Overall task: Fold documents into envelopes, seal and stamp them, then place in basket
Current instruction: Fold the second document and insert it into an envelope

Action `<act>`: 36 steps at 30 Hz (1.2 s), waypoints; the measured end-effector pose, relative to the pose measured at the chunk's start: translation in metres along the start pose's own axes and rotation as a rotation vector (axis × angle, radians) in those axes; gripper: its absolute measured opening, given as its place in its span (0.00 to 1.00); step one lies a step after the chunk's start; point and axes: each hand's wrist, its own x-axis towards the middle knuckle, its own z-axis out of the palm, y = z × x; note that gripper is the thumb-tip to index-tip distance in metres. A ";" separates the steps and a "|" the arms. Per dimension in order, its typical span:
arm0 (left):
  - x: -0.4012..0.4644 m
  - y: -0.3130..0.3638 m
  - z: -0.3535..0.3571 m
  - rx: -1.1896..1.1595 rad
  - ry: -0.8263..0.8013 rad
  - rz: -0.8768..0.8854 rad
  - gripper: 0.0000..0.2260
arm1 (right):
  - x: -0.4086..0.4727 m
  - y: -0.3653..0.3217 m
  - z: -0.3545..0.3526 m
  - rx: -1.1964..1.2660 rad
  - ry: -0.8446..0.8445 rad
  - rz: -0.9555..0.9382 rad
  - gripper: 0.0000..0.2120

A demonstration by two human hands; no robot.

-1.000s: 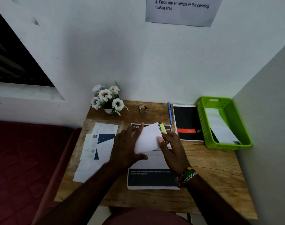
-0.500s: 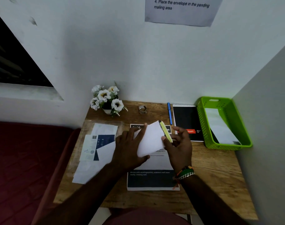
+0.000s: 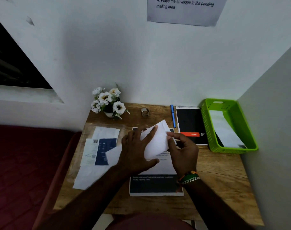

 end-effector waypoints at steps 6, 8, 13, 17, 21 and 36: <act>-0.007 0.045 -0.044 -0.717 0.442 -0.197 0.20 | 0.003 -0.038 -0.004 0.212 0.134 -0.056 0.10; -0.010 0.072 -0.064 -0.973 0.428 -0.313 0.12 | -0.001 -0.048 -0.003 0.184 0.115 -0.199 0.06; -0.015 0.090 -0.083 -1.319 0.433 -0.481 0.09 | -0.014 -0.068 0.008 0.229 -0.057 -0.252 0.14; -0.007 0.068 -0.083 -1.361 0.464 -0.671 0.04 | -0.011 -0.056 0.005 0.160 -0.238 -0.242 0.16; 0.006 0.025 -0.067 -1.636 0.311 -0.913 0.10 | 0.004 0.000 0.000 -0.088 0.090 -0.118 0.11; 0.008 -0.068 0.011 -1.368 0.214 -1.011 0.06 | 0.022 0.110 0.004 0.357 0.006 0.898 0.10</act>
